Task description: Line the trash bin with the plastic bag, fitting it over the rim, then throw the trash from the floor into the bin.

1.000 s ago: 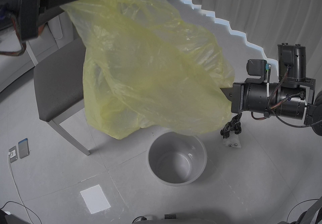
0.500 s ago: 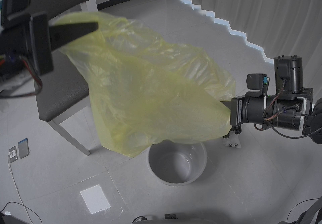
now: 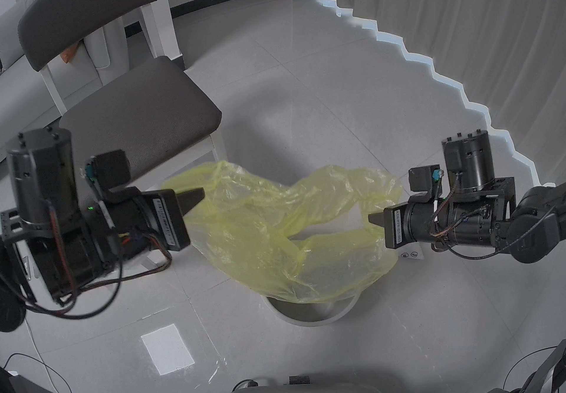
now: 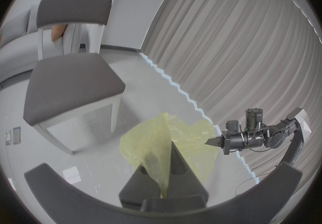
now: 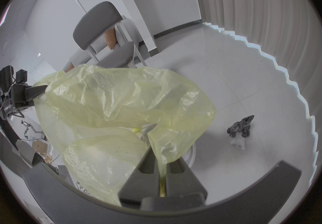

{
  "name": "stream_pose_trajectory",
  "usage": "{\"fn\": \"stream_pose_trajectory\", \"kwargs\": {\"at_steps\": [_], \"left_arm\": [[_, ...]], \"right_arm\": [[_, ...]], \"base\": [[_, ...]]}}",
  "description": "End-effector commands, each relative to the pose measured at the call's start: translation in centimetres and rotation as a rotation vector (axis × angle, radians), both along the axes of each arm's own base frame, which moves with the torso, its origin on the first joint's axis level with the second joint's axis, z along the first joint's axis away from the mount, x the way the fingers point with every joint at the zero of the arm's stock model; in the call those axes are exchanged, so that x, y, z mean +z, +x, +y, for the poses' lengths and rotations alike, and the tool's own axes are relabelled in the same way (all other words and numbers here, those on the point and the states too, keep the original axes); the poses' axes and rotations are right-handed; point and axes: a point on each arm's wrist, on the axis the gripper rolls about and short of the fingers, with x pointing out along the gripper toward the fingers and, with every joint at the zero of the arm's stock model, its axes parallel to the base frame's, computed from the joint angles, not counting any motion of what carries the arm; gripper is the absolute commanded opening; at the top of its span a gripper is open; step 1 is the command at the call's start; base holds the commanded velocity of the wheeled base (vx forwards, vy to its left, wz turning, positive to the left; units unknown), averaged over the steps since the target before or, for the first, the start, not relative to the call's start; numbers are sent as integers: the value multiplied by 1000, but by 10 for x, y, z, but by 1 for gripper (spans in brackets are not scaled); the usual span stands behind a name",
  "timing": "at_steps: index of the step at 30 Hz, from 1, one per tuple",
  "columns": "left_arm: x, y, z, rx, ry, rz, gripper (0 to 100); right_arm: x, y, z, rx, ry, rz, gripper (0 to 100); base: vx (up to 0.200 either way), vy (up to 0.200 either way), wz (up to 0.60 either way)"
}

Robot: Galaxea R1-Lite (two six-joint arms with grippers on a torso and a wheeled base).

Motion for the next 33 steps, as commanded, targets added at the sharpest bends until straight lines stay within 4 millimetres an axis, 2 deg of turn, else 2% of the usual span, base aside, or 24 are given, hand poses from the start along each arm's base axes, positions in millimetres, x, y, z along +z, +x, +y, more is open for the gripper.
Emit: {"fn": "stream_pose_trajectory", "kwargs": {"at_steps": [1,9,16,23,27,33], "left_arm": [[-42,26,-27,0,8,115,0],[-66,49,-52,-19,-1,112,0],[-95,65,-60,-1,6,176,0],[-123,85,-51,1,-4,213,0],[-140,91,-50,11,16,249,0],[-155,88,-50,7,22,271,0]], "right_arm": [[-35,18,-7,-3,-36,103,0],[-56,29,-19,1,-6,125,0],[-76,39,-21,-16,-19,151,0],[-96,54,-22,-34,-20,155,0],[-118,68,-28,-55,-43,186,0],[-137,66,-33,-48,-80,229,0]], "base": [[0,0,0],[0,0,0],[0,0,0],[0,0,0],[0,0,0],[0,0,0]]}}
